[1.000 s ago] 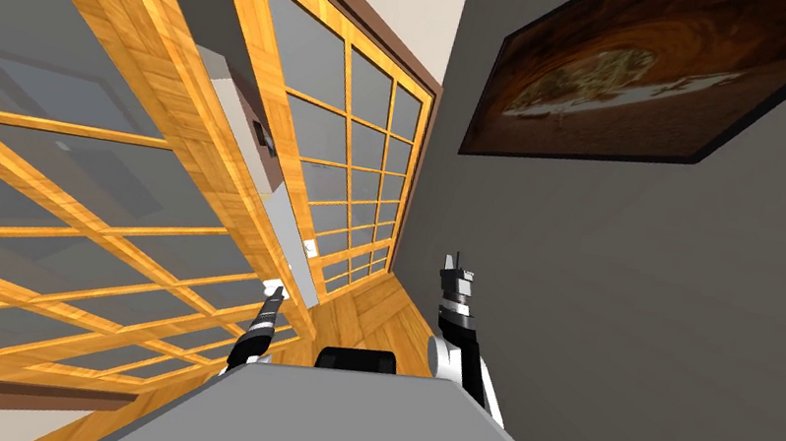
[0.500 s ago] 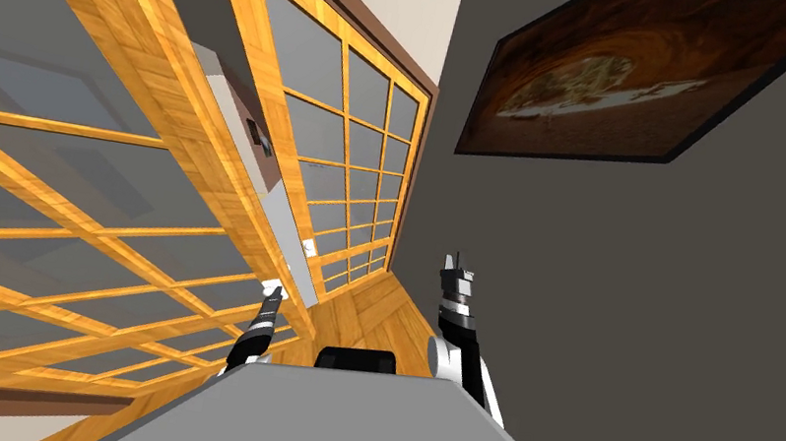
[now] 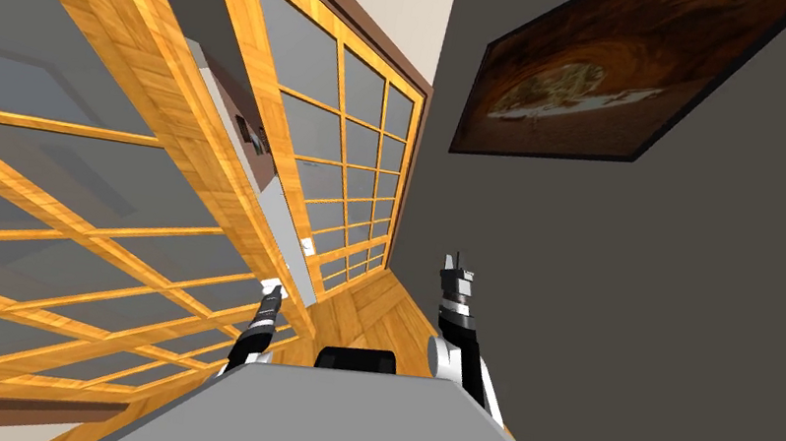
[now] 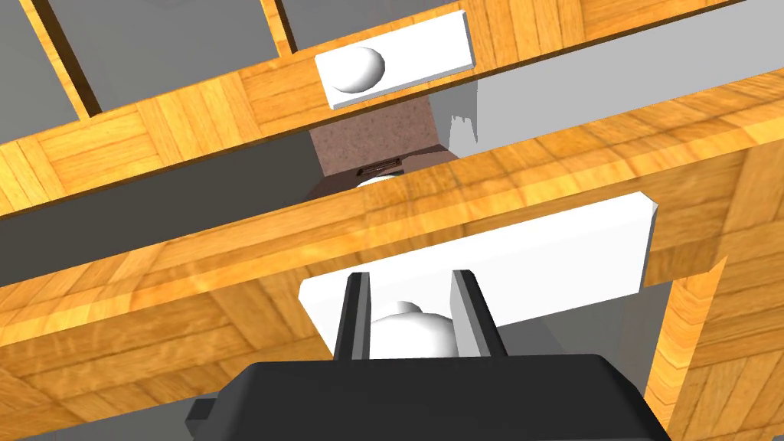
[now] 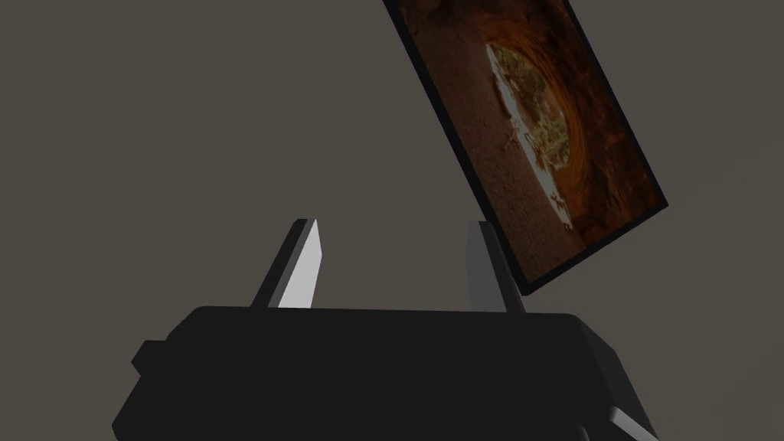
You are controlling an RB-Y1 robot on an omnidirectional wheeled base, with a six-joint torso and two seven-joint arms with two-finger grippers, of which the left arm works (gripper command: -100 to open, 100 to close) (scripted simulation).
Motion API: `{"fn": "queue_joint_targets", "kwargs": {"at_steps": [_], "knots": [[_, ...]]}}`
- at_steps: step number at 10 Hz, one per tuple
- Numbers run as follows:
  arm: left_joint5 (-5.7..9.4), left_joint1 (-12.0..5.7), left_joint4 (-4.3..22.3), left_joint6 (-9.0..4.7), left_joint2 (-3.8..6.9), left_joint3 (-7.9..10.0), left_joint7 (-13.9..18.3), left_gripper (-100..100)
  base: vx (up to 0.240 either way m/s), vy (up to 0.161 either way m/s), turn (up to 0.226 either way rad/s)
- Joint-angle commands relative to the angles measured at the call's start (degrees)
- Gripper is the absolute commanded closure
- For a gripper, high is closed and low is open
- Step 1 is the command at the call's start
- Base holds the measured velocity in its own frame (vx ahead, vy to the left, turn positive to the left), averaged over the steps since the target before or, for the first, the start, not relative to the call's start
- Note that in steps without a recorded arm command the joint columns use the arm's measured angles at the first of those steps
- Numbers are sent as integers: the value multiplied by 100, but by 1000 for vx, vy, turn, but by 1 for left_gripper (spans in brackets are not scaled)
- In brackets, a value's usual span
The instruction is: Pull the door open
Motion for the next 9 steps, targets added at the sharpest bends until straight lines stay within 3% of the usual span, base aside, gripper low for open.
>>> {"fn": "queue_joint_targets", "kwargs": {"at_steps": [1, 3, 6, 7, 8, 9], "knots": [[92, 91, -30, 21, 82, 51, 219, 100, -52, 12, -57], [290, 96, -31, 4, 140, -82, 586, 100, -54, 8, -80], [390, 98, -31, -5, 170, -150, 921, 100, -42, 13, -48], [495, 100, -32, -15, 200, -221, 1145, 100, -43, 16, -59], [495, 100, -32, -15, 200, -221, 1157, 100, -39, 15, -58], [606, 103, -32, -25, 232, -295, 1383, 100, -39, 9, -68]]}}
